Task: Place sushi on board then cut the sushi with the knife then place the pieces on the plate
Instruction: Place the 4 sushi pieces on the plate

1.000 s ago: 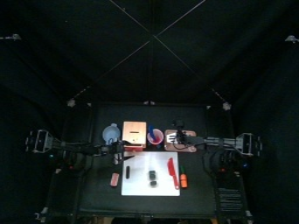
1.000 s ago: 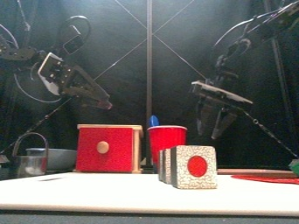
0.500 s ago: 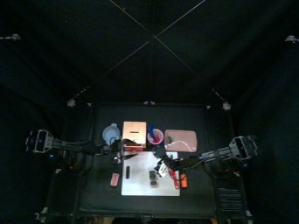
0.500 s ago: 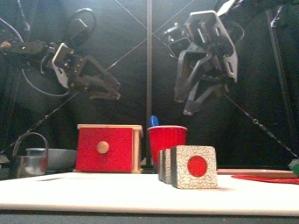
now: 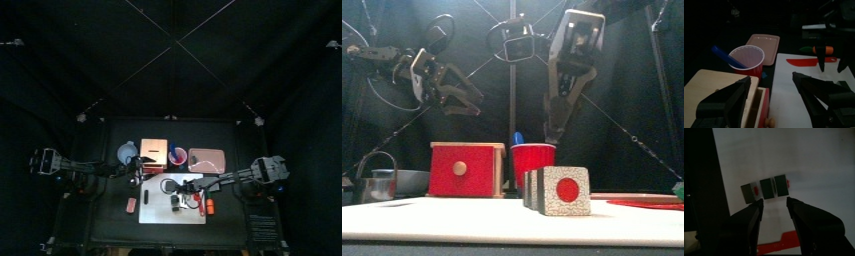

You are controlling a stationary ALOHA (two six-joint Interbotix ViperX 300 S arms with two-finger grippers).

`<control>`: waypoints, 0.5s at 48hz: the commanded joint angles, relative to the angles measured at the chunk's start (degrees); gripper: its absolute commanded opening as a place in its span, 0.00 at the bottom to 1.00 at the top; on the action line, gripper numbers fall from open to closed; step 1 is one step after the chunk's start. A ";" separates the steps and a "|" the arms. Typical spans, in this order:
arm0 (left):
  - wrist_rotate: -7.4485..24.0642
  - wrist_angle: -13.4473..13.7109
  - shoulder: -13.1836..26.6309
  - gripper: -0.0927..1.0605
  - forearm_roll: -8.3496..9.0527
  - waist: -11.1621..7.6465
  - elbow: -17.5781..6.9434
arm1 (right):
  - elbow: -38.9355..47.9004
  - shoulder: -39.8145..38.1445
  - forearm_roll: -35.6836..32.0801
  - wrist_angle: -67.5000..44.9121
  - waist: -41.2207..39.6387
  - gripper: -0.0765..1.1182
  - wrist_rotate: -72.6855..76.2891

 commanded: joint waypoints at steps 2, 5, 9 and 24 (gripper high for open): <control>0.00 -0.53 0.00 0.94 -0.97 0.00 -0.09 | -2.55 0.79 -2.29 0.09 -0.18 0.73 -0.97; 0.00 -0.53 -0.09 0.94 -1.85 0.09 0.00 | -2.99 1.14 -3.43 0.18 -0.09 0.73 -1.14; 0.09 -0.53 0.00 0.94 -2.46 0.09 0.00 | -3.08 1.32 -3.69 0.18 0.00 0.73 -1.23; 0.00 0.00 0.00 0.93 -2.64 0.26 0.35 | -3.16 2.64 -3.25 0.00 0.09 0.73 -1.23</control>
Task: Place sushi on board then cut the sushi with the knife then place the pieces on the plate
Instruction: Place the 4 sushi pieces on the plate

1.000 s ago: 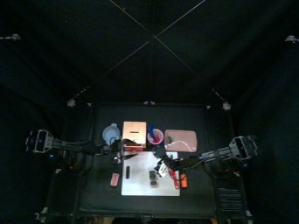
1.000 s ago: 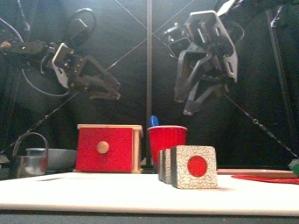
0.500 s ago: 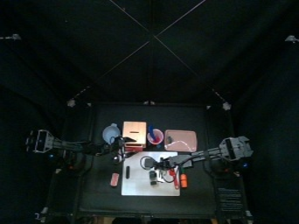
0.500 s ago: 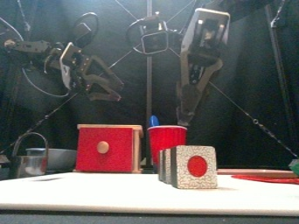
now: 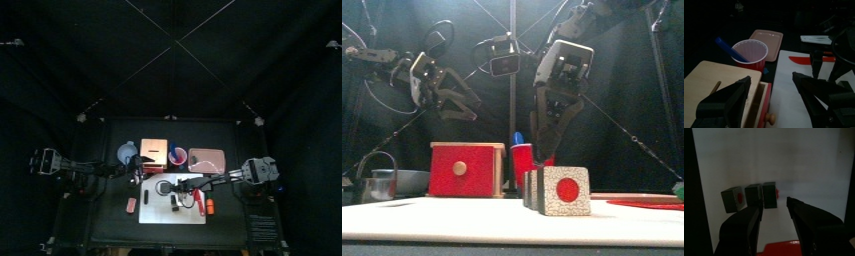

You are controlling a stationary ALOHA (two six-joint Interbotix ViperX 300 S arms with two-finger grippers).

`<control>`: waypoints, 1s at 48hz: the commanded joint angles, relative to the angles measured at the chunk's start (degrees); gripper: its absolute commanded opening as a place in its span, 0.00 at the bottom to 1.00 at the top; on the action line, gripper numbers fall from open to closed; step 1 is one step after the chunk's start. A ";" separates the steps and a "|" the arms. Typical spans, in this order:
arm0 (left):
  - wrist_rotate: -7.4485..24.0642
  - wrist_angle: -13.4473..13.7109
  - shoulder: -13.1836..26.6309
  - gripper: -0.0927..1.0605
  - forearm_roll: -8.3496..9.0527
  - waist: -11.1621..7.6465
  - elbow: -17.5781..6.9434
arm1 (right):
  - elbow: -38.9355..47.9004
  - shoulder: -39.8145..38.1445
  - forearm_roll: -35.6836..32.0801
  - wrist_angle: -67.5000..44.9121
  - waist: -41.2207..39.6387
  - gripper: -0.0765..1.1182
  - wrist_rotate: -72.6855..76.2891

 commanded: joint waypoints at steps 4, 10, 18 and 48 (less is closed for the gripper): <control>0.00 -0.18 -0.09 0.93 -0.44 0.18 -0.53 | -1.49 -0.26 0.18 -0.35 0.09 0.73 -0.09; 0.00 -0.18 -0.09 0.93 -0.79 0.18 -0.44 | -1.76 0.70 0.00 -0.62 0.09 0.73 -0.09; 0.00 -0.18 -0.18 0.93 -0.79 0.18 -0.44 | -2.20 2.02 -0.26 -0.70 -0.18 0.72 -0.09; 0.00 -0.18 -0.09 0.93 -1.14 0.18 0.44 | 2.72 -5.54 -0.09 0.18 -3.34 0.49 5.27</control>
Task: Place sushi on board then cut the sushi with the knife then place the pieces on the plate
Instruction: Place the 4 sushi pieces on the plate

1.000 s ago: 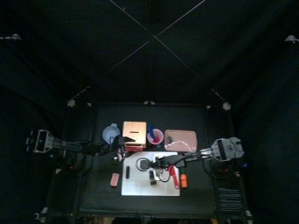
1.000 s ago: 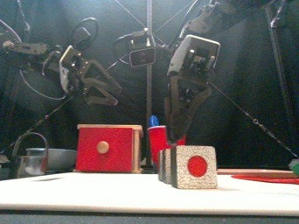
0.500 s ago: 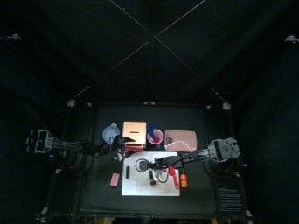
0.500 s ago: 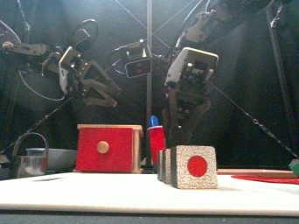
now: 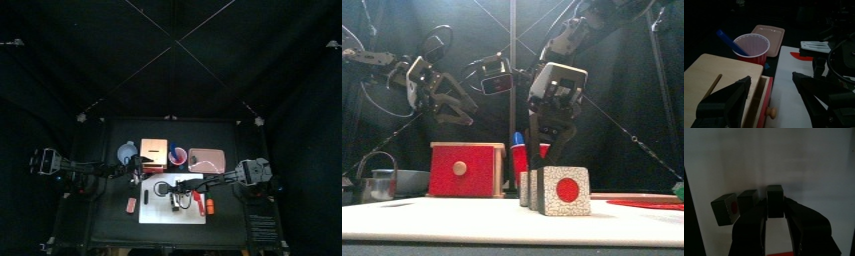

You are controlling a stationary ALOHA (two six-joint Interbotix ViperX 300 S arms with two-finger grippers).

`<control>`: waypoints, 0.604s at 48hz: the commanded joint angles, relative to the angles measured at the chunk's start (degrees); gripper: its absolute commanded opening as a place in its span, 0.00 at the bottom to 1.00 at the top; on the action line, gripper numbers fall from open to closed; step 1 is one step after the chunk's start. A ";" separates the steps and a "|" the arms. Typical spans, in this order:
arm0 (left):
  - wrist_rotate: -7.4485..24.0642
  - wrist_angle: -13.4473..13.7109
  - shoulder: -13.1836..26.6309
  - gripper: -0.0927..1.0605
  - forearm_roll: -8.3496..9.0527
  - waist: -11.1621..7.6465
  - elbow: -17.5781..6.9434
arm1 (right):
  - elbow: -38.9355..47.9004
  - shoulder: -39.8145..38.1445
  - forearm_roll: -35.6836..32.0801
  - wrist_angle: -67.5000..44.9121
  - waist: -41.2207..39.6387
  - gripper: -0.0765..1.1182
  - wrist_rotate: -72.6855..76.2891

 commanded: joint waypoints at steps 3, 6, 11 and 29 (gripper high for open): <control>0.09 -0.18 -0.18 0.93 0.00 -0.09 -0.62 | 4.04 -10.28 -0.09 1.58 -3.08 0.49 4.66; 0.09 -0.18 -0.09 0.93 0.09 -0.18 -0.62 | 7.21 -13.89 -0.35 2.81 -4.13 0.49 7.91; 0.18 -0.18 -0.09 0.93 0.09 -0.18 -0.79 | 14.85 -20.65 -1.41 4.83 -6.33 0.49 15.29; 0.26 -0.88 -0.09 0.93 1.49 -0.18 -2.11 | 31.55 -36.47 -14.85 2.20 -19.51 0.49 47.37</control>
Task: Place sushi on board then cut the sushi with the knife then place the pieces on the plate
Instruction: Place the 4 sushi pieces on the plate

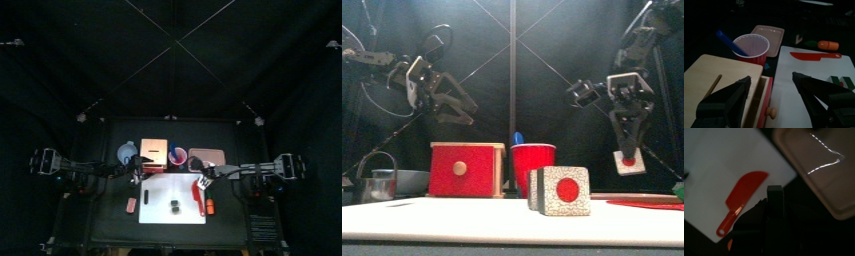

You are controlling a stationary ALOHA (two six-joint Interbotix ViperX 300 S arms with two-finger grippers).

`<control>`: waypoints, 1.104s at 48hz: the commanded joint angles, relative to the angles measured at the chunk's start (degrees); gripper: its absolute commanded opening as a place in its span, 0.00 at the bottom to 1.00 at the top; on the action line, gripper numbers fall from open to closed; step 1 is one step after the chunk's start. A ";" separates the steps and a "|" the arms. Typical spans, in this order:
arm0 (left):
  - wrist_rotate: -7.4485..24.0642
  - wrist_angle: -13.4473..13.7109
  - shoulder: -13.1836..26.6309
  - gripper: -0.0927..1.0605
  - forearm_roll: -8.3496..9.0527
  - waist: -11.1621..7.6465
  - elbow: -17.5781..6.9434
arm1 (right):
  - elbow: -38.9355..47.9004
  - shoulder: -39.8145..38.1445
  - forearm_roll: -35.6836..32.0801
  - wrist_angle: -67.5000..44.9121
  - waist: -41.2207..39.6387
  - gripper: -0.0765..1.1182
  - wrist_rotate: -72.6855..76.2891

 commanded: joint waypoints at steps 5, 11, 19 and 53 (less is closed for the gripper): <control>0.09 -0.62 -0.09 0.93 0.97 -0.09 -1.41 | 1.41 -0.88 -9.84 -5.36 -8.79 0.49 14.68; 0.09 -0.62 -0.09 0.93 1.49 -0.18 -1.32 | 0.35 3.43 -12.30 -7.29 -11.95 0.49 19.69; 0.09 -0.62 -0.09 0.93 2.29 -0.35 -1.23 | -2.37 9.58 -13.80 -9.84 -13.18 0.49 22.32; 0.09 -0.62 -0.18 0.93 3.25 -0.97 0.26 | -5.63 14.33 -13.89 -9.49 -12.92 0.71 22.24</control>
